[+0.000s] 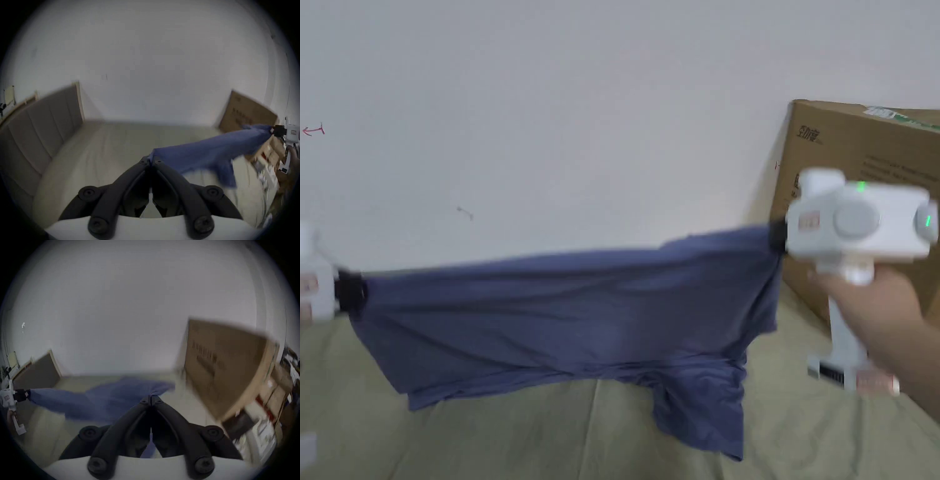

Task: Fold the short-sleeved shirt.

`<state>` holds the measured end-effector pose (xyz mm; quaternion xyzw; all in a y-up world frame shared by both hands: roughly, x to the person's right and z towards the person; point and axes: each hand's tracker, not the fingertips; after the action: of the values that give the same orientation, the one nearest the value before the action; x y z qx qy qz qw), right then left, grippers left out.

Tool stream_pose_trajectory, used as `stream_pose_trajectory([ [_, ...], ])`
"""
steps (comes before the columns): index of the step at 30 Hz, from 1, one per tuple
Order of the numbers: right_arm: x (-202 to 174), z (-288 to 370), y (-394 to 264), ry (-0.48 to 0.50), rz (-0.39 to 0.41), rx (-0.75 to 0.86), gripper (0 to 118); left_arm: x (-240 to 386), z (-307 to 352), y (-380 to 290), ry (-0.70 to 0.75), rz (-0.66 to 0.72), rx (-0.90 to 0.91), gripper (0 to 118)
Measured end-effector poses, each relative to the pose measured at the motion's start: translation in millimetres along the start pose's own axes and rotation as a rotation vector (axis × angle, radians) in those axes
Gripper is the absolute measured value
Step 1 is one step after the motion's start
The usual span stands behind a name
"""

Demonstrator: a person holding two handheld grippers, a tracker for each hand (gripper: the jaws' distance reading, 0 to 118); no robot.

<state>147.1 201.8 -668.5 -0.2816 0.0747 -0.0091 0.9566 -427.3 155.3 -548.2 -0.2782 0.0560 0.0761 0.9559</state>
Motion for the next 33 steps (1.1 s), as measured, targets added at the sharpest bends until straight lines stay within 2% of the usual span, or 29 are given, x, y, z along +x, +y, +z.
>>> stream_pose_trajectory([
  [2,9,-13,-82,-0.001,0.017,-0.148,0,-3,-8,-72,-0.007,-0.016,-0.148,0],
  [5,35,-12,-180,0.012,0.013,-0.324,0,-11,5,-157,-0.034,0.012,-0.279,0],
  [8,62,17,-255,0.019,-0.004,-0.415,0,-15,39,-214,-0.07,0.003,-0.329,0],
  [11,81,67,-307,0.038,-0.032,-0.461,0,-12,87,-258,-0.088,-0.065,-0.357,0],
  [18,103,177,-375,0.101,-0.057,-0.488,0,-18,179,-321,-0.121,-0.108,-0.384,0],
  [22,105,221,-402,0.112,-0.034,-0.492,0,-20,215,-353,-0.116,-0.124,-0.41,0],
  [29,106,241,-411,0.124,-0.018,-0.491,0,-23,240,-364,-0.119,-0.086,-0.39,1],
  [30,105,241,-409,0.125,-0.019,-0.489,0,-22,241,-364,-0.12,-0.089,-0.383,4],
  [31,102,242,-408,0.123,-0.017,-0.488,1,-20,243,-363,-0.119,-0.099,-0.376,14],
  [32,97,245,-406,0.108,0.0,-0.475,15,-18,245,-360,-0.117,-0.106,-0.373,47],
  [33,93,249,-404,0.1,0.037,-0.448,35,-15,247,-360,-0.097,-0.127,-0.372,84],
])
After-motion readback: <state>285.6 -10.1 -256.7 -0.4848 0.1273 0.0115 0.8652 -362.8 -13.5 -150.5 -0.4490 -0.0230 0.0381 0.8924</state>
